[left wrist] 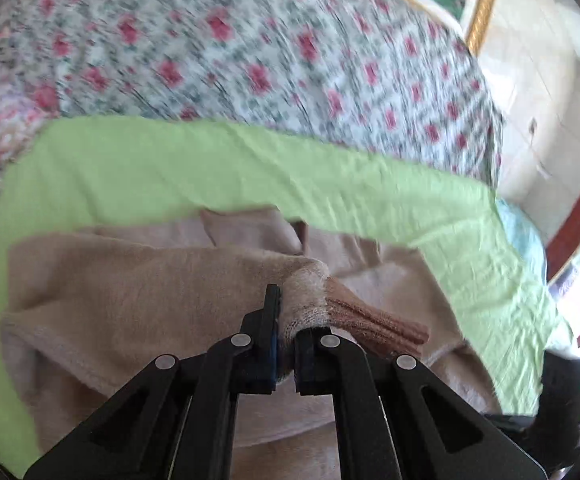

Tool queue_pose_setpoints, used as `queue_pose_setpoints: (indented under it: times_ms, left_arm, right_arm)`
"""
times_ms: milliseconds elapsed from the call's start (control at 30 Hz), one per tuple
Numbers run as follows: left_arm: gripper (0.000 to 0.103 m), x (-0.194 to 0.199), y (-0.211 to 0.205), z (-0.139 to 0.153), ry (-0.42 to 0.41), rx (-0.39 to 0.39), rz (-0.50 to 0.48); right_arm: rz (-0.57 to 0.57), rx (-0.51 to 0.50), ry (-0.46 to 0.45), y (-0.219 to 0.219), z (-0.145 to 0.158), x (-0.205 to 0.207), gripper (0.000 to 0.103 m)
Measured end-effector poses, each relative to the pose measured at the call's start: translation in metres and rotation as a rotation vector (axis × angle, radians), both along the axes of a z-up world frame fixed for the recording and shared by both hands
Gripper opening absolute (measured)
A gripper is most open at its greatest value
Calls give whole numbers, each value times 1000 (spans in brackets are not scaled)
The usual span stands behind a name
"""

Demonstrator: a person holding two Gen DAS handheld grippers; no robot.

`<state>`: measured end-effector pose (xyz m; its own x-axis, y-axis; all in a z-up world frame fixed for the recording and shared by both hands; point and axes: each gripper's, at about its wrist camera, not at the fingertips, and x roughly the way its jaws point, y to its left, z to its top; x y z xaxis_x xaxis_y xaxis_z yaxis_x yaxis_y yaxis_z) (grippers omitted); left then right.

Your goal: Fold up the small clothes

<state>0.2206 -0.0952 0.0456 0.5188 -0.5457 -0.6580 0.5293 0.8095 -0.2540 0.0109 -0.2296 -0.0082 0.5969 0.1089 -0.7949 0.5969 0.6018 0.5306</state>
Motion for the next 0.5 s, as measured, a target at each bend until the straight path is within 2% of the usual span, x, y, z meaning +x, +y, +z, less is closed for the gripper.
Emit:
queue_pose_setpoints:
  times_ms: [100, 167, 200, 233, 267, 300, 333, 433, 500]
  left_arm:
    - [5, -4, -29, -33, 59, 69, -48]
    - [8, -6, -33, -49, 89, 113, -52]
    - [15, -8, -30, -55, 107, 123, -51]
    - [28, -8, -26, -58, 122, 119, -53]
    - [36, -10, -21, -58, 132, 115, -50]
    - [50, -16, -12, -56, 131, 110, -42]
    - [55, -22, -1, -52, 114, 103, -32]
    - [55, -36, 41, -42, 79, 110, 7]
    - [56, -43, 74, -37, 55, 126, 74]
  right_arm:
    - [-38, 3, 1, -10, -1, -7, 54]
    - [-53, 8, -4, -16, -2, -8, 54]
    - [-57, 12, -11, -17, -2, -6, 54]
    - [-60, 18, -21, -19, -2, -4, 54]
    - [-62, 26, -31, -21, -1, 0, 54]
    - [-63, 32, -42, -22, 1, 4, 54]
    - [-64, 36, -57, -24, 2, 8, 54]
    - [-59, 34, -87, -29, 4, 23, 54]
    - [-67, 56, -85, -36, -1, 32, 54]
